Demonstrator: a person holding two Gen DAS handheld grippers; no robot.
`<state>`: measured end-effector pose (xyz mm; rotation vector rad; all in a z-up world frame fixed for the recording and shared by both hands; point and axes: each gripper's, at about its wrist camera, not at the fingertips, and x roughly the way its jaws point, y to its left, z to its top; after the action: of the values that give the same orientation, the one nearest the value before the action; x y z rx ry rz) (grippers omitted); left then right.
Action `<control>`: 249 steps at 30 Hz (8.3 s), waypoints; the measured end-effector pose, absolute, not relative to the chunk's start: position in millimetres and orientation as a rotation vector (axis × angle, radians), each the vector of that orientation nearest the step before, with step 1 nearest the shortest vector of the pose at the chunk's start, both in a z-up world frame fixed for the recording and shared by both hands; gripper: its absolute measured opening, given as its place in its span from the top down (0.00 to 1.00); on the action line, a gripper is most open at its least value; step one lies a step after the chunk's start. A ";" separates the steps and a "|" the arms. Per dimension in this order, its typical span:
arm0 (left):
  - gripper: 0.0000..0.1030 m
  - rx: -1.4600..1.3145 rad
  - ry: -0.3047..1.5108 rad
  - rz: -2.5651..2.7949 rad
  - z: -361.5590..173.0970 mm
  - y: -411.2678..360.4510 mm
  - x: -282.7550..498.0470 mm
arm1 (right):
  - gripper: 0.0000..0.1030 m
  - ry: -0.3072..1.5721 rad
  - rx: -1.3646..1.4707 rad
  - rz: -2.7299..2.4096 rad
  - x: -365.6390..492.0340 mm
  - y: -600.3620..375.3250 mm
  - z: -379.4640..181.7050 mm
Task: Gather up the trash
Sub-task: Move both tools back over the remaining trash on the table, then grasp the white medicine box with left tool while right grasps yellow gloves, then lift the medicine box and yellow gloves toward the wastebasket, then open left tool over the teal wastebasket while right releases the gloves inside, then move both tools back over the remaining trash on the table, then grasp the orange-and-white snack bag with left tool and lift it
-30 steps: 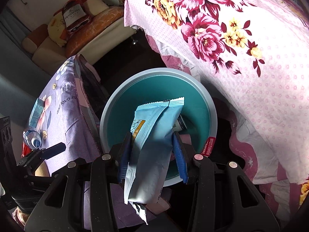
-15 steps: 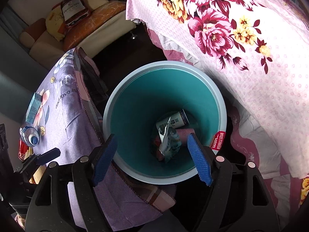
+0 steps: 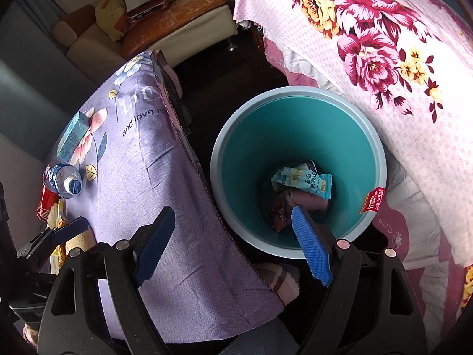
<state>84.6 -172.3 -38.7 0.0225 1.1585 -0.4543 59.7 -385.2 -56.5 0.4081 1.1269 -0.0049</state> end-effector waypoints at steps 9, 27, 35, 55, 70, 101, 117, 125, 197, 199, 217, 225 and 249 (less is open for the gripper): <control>0.10 -0.018 1.116 -0.371 -19.4 -105.7 72.5 | 0.25 1.144 0.333 0.078 61.4 -327.2 -42.5; 0.10 -0.165 1.118 -0.106 -27.8 68.2 41.9 | 0.24 1.176 0.157 0.278 68.4 -201.8 -15.6; 0.10 -0.225 1.193 -0.111 -52.0 90.9 36.7 | 0.24 1.176 0.095 0.378 73.5 -148.6 -2.5; 0.31 -0.265 1.115 -0.083 -52.2 134.2 23.8 | 0.24 1.224 -0.015 0.497 90.6 -62.2 -8.9; 0.26 -0.294 1.100 0.007 -63.7 184.8 23.3 | 0.43 1.260 -0.157 0.544 112.9 11.8 -47.6; 0.37 -0.303 1.007 -0.020 -20.3 140.3 22.0 | 0.92 1.153 0.060 0.511 94.5 -82.7 -10.8; 0.37 -0.109 1.038 -0.224 -3.7 6.9 53.9 | 0.92 1.100 0.248 0.412 89.7 -187.2 -10.7; 0.36 0.024 1.060 -0.314 -5.4 -76.7 67.4 | 0.92 1.041 0.341 0.330 82.9 -257.5 -11.4; 0.15 0.062 1.220 -0.558 -64.8 -255.9 105.3 | 0.33 1.101 0.536 -0.094 55.7 -460.4 -79.9; 0.15 0.044 1.217 -0.554 -62.4 -247.8 104.4 | 0.31 1.102 0.537 -0.089 55.6 -455.7 -77.2; 0.13 0.024 1.129 -0.481 -25.9 -149.8 72.0 | 0.25 1.166 0.431 0.024 59.7 -367.8 -59.6; 0.12 0.021 1.107 -0.394 -19.0 -76.7 53.3 | 0.25 1.199 0.345 0.108 64.6 -312.4 -54.0; 0.12 0.063 1.176 -0.304 -65.5 8.2 38.2 | 0.19 1.264 0.155 0.229 63.1 -219.0 -47.9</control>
<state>38.2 8.2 -65.5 0.0631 1.1761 -0.3037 63.1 -219.0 -47.9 0.1552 1.2638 0.2286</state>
